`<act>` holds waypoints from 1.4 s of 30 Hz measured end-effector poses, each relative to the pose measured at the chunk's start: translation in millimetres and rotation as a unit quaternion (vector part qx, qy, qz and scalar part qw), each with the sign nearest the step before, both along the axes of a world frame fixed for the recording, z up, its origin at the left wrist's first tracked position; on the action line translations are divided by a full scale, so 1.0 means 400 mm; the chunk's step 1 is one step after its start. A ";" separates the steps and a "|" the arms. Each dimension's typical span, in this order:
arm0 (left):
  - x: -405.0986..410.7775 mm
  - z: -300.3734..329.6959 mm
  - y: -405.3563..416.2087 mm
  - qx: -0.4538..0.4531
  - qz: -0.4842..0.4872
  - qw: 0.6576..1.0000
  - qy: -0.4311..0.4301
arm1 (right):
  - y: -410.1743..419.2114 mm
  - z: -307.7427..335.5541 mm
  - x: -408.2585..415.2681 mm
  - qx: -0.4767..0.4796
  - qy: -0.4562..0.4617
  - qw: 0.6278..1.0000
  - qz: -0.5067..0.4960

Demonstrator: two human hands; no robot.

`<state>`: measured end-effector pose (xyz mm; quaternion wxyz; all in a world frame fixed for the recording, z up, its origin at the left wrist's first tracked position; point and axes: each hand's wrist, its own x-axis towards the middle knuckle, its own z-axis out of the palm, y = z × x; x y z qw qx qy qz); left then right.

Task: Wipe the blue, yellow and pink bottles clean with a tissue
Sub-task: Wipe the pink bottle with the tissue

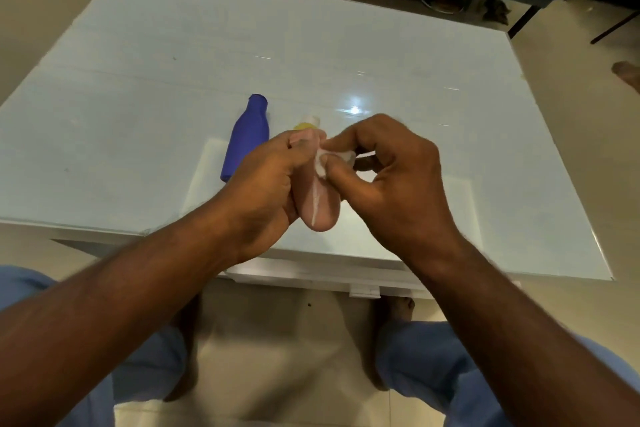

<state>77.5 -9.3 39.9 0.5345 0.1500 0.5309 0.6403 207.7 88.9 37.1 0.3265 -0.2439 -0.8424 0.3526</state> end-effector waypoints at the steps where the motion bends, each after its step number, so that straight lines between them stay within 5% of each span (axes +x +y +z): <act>1: 0.009 0.000 0.000 0.003 -0.006 1.000 0.007 | -0.001 0.003 -0.003 0.003 0.021 1.000 -0.015; 4: 0.011 0.002 0.001 0.008 0.015 1.000 0.025 | 0.001 0.010 0.000 -0.001 0.028 1.000 -0.001; 9: -0.031 0.009 0.006 0.011 0.060 0.998 0.002 | -0.018 -0.002 0.005 0.046 -0.093 0.989 0.101; 15: 0.000 0.014 -0.001 0.011 0.038 0.999 0.012 | -0.019 0.005 -0.005 0.082 0.001 0.996 0.033; 21: -0.037 0.026 0.006 0.022 0.083 0.996 -0.036 | -0.031 -0.008 0.000 0.094 -0.105 0.986 0.091; 26: 0.016 0.009 -0.005 -0.001 -0.003 1.000 0.000 | -0.014 0.006 -0.003 0.065 0.041 0.997 -0.001; 32: -0.030 0.013 0.002 -0.015 0.059 0.998 -0.004 | -0.015 -0.001 0.005 0.045 -0.058 0.994 0.085; 42: -0.029 0.009 0.000 -0.061 0.023 0.993 -0.097 | 0.016 0.035 0.006 -0.228 0.073 0.966 -0.099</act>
